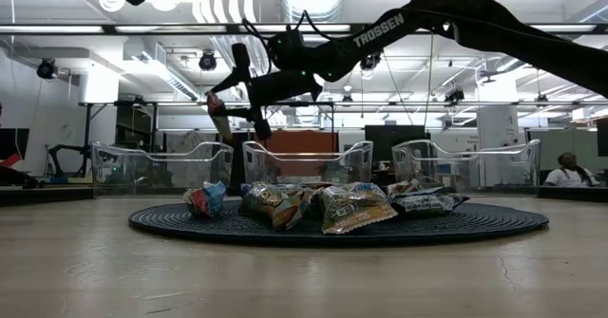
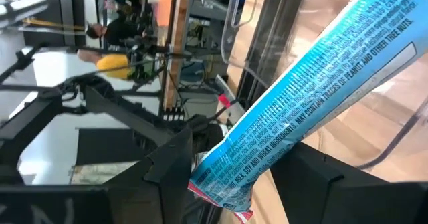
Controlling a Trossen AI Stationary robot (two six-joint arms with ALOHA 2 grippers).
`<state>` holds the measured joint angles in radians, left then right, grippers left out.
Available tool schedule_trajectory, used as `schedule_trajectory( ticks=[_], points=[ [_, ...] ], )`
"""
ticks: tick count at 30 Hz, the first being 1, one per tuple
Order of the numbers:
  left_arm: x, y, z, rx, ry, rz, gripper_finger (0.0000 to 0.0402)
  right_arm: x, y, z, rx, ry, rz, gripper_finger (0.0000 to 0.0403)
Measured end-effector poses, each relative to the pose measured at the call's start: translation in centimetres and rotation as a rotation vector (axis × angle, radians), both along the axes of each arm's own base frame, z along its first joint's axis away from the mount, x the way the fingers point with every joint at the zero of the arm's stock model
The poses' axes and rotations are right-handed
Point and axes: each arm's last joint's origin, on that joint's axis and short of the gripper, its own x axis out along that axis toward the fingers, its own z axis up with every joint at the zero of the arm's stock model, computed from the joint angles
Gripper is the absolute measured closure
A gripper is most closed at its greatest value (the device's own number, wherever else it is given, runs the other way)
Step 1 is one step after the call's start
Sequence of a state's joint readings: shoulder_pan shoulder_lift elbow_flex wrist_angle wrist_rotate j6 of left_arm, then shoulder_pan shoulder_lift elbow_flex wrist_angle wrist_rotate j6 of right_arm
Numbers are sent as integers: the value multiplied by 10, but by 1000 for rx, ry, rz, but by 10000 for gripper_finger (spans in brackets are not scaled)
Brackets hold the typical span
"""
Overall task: Pick and place Granola Bars by type
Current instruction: Put the red granola bar into the left transparent bin
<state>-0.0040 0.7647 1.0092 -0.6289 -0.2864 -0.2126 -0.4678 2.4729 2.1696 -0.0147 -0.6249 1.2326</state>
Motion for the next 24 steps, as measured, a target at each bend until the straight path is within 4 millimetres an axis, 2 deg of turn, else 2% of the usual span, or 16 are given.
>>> schedule_trajectory(
  ticks=[24],
  points=[
    [0,0,0,-1,0,0,401,-3,-5,4,-4,-57,75,222]
  ],
)
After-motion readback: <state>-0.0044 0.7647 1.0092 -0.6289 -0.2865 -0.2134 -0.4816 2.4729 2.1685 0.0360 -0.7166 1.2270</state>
